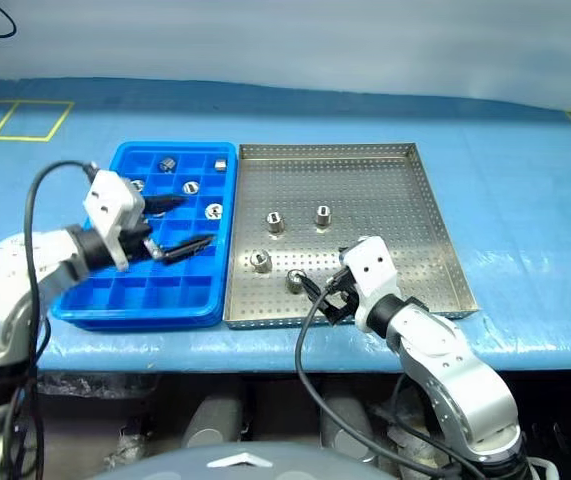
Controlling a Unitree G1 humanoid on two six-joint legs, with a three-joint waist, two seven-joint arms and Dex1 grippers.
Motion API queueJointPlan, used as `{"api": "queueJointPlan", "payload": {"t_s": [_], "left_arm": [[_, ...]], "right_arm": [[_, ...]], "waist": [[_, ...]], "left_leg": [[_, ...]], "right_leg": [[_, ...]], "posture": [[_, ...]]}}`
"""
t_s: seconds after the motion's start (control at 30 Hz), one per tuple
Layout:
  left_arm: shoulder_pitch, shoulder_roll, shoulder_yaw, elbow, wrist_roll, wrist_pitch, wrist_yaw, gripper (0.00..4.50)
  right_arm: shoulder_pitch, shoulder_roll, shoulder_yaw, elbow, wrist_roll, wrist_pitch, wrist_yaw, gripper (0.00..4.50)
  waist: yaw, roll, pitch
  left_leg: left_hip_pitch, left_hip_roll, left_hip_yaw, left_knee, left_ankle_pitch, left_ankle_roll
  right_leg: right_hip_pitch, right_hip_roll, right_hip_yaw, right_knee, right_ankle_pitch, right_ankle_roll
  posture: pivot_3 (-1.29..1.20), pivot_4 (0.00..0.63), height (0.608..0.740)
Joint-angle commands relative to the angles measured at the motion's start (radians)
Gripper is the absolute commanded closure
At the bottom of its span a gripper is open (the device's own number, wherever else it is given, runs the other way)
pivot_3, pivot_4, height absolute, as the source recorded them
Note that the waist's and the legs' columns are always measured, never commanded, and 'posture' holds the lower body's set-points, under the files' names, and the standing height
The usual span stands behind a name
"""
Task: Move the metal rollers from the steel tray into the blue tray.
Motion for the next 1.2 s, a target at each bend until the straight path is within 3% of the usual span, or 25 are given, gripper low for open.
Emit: {"api": "queueJointPlan", "payload": {"t_s": [0.03,0.27,0.5,0.7,1.17,1.2], "left_arm": [[-0.172,-0.012,-0.117,0.166,0.073,-0.03,-0.082,0.03],[-0.548,-0.195,-0.312,0.709,0.247,-0.107,-0.16,0.03],[-0.7,-0.334,-0.383,1.1,0.379,-0.241,-0.225,0.03],[-0.73,-0.374,-0.402,1.249,0.453,-0.308,-0.287,0.03],[-0.718,-0.461,-0.323,1.421,0.519,-0.399,-0.155,0.03],[-0.718,-0.464,-0.329,1.427,0.526,-0.398,-0.163,0.2]], "right_arm": [[-0.027,0.015,0.001,-0.04,0.003,0.029,-0.023,0.0],[-0.029,0.032,0.019,-0.05,-0.009,0.035,-0.047,0.0],[0.004,0.048,0.015,-0.075,-0.023,0.034,-0.079,0.0],[0.03,0.056,0.011,-0.092,-0.026,0.032,-0.101,0.0],[0.043,0.07,0.019,-0.093,-0.037,0.03,-0.11,0.0],[0.04,0.071,0.019,-0.092,-0.037,0.031,-0.11,0.0]], "waist": [[-0.002,0.0,0.0],[-0.002,0.0,0.0],[-0.03,0.0,0.0],[-0.049,0.0,0.0],[-0.06,0.0,0.0],[-0.063,0.0,0.0]], "left_leg": [[0.0,0.0,0.0,0.0,0.0,0.0],[-0.003,-0.001,-0.002,0.0,0.0,0.001],[-0.005,-0.001,-0.002,0.0,-0.002,0.004],[-0.006,-0.001,-0.002,0.0,-0.003,0.005],[-0.003,-0.001,-0.002,0.004,-0.003,0.005],[-0.003,-0.001,-0.001,0.004,-0.003,0.005]], "right_leg": [[0.0,0.0,0.0,0.0,0.0,0.0],[-0.001,0.001,0.0,-0.001,0.0,0.0],[-0.003,0.001,0.0,-0.001,0.005,0.001],[-0.004,0.001,0.0,-0.001,0.005,0.002],[-0.001,0.001,0.002,0.001,0.005,0.008],[-0.001,0.001,0.002,0.001,0.005,0.008]], "posture": [[0.03,0.15,0.74],[-0.02,0.15,0.74],[-0.08,0.15,0.74],[-0.09,0.15,0.74],[-0.11,0.15,0.74],[-0.11,0.15,0.74]]}}
